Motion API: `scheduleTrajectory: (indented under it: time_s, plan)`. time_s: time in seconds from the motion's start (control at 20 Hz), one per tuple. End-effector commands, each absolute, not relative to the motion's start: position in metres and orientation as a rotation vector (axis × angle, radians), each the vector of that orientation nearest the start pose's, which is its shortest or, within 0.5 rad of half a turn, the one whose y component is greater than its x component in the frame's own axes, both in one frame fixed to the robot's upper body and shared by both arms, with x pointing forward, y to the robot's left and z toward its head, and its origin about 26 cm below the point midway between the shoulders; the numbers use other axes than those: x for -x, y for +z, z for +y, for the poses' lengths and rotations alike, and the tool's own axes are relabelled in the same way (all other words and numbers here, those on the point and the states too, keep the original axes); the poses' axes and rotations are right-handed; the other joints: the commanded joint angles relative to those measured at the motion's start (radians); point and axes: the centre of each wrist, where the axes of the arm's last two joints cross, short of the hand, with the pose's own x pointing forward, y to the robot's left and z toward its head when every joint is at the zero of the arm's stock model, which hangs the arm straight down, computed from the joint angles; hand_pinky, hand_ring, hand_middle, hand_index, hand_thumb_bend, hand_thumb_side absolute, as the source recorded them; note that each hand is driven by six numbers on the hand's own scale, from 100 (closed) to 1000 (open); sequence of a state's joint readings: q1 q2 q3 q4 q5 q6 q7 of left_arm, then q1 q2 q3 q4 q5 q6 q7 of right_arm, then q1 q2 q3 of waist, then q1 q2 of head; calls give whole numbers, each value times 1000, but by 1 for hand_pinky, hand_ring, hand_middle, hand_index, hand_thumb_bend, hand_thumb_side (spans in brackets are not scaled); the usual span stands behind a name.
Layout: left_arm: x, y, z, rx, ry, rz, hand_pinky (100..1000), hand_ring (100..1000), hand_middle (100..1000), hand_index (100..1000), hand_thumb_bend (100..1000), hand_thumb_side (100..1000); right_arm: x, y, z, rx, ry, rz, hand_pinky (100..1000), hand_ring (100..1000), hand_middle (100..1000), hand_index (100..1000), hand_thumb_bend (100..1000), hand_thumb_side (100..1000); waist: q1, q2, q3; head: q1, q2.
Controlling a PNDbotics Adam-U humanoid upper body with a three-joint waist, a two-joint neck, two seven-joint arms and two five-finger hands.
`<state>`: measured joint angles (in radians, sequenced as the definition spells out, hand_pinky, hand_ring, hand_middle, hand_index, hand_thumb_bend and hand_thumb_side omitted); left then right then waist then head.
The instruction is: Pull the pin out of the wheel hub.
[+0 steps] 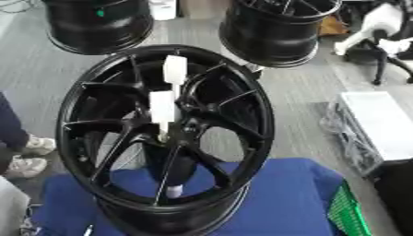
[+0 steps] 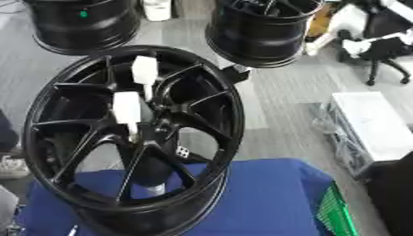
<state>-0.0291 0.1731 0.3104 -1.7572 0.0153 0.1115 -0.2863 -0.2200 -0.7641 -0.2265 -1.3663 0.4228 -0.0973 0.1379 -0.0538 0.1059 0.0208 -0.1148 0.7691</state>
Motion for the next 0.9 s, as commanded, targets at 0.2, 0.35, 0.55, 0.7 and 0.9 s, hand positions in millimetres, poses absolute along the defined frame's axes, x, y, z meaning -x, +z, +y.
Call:
scheduleTrajectory:
  time_s: [0.2, 0.35, 0.55, 0.7, 0.9]
  plan:
    - [-270, 78, 358, -172, -142, -1706, 685, 570, 583, 689, 530, 528, -239, -4, -505, 1000, 252, -1086, 792, 768, 778, 885, 100, 484, 15, -8, -9, 5, -14]
    - [-269, 77, 359, -170, -139, -1706, 685, 570, 584, 689, 529, 529, -226, -48, -482, 973, 73, -1052, 775, 753, 759, 869, 100, 583, 20, -13, -11, -2, -9]
    - [-269, 75, 357, -162, -136, -1701, 685, 571, 584, 688, 529, 529, -232, -64, -458, 979, -32, -1102, 754, 723, 724, 850, 100, 499, 22, -18, -11, -8, -6]
    - [-269, 75, 357, -161, -134, -1701, 685, 571, 584, 688, 529, 530, -244, -59, -443, 979, -36, -1177, 748, 712, 711, 845, 100, 457, 23, -21, -9, -9, -5]
    - [-269, 75, 357, -158, -133, -1701, 685, 571, 584, 688, 529, 530, -261, -46, -422, 940, -1, -1291, 737, 692, 690, 830, 100, 414, 23, -21, -8, -12, -6]
